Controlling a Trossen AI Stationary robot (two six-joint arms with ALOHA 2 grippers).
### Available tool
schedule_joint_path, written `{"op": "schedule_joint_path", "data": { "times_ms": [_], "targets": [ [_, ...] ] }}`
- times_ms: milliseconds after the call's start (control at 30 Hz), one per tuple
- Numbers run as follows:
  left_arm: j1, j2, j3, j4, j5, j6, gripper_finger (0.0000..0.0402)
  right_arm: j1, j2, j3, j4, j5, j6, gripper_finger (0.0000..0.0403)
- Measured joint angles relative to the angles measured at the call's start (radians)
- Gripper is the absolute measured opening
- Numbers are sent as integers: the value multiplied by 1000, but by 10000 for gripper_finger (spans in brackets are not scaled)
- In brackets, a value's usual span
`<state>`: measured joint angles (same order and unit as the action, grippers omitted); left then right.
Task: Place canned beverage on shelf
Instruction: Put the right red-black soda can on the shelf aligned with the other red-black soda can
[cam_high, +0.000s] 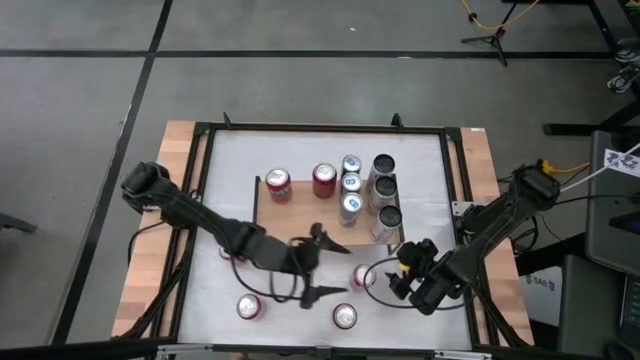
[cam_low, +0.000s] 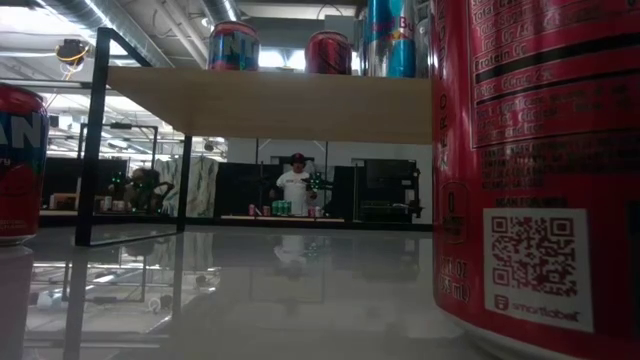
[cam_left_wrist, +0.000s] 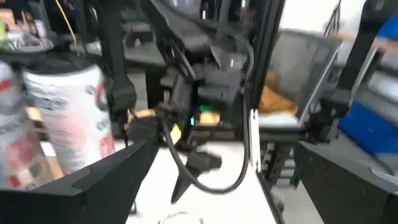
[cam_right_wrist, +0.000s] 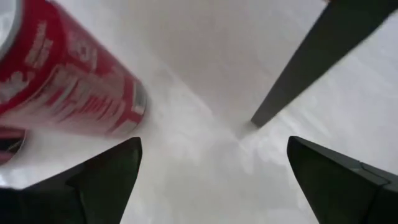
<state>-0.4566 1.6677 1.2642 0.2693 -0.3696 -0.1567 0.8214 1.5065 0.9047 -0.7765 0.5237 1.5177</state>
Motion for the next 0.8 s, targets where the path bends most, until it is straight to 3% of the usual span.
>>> {"op": "schedule_joint_path", "data": {
  "times_ms": [300, 800],
  "targets": [
    [10, 164, 242, -175, 24, 2, 396, 75, -28, 0, 3, -32, 5, 392],
    [15, 211, 259, -162, 12, -53, 396, 121, -29, -1, 34, 46, 50, 392]
  ]
}}
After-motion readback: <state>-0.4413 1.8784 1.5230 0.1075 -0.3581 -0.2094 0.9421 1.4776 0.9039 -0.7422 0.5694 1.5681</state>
